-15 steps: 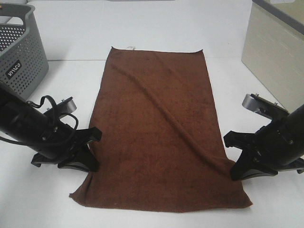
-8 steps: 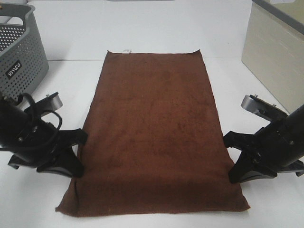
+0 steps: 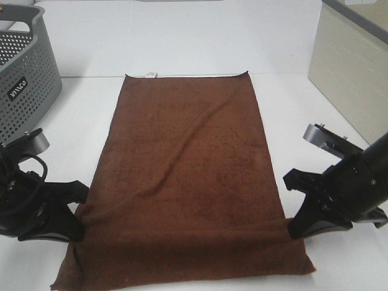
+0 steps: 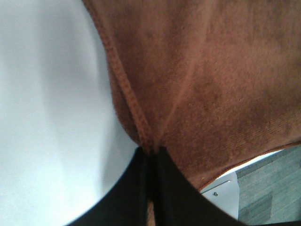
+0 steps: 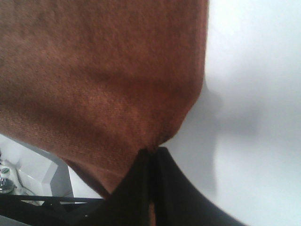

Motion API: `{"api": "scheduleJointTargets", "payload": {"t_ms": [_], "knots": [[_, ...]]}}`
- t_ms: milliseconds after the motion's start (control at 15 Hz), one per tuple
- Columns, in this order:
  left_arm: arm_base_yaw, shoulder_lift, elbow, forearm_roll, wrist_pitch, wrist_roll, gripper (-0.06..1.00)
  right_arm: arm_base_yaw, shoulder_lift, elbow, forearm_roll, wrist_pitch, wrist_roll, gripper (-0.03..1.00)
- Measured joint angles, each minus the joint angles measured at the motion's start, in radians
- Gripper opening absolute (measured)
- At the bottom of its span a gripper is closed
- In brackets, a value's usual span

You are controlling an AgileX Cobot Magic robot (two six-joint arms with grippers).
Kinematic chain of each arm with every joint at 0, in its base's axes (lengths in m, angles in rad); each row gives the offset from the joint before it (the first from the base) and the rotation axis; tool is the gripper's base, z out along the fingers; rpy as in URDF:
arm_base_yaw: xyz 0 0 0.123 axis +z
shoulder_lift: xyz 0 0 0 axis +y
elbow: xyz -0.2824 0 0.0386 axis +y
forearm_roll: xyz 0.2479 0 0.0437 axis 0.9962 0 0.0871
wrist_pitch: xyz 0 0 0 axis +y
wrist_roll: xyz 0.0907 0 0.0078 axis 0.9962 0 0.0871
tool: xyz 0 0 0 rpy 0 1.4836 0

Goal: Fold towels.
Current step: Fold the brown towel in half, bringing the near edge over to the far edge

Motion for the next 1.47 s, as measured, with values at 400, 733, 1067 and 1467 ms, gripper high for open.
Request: {"api": "scheduleJointTargets", "payload": {"t_ms": [400,733,1067,1467], "knots": [[0.063,0.17,-0.317,-0.004,0.041,-0.023,0.01,0.0,0.089,-0.414,-0.049,0.067,0.038,0.0],[0.132,0.444,-0.786,0.007,0.141,-0.097,0.01,0.0,0.346,-0.892,-0.203,0.166,0.184,0.0],[0.132,0.718,-1.299,0.105,0.14,-0.228,0.01,0.0,0.62,-1.39,-0.347,0.243,0.29,0.0],[0.132,0.916,-1.55,0.158,-0.029,-0.245,0.01,0.0,0.812,-1.632,-0.391,0.098,0.303,0.0]]}}
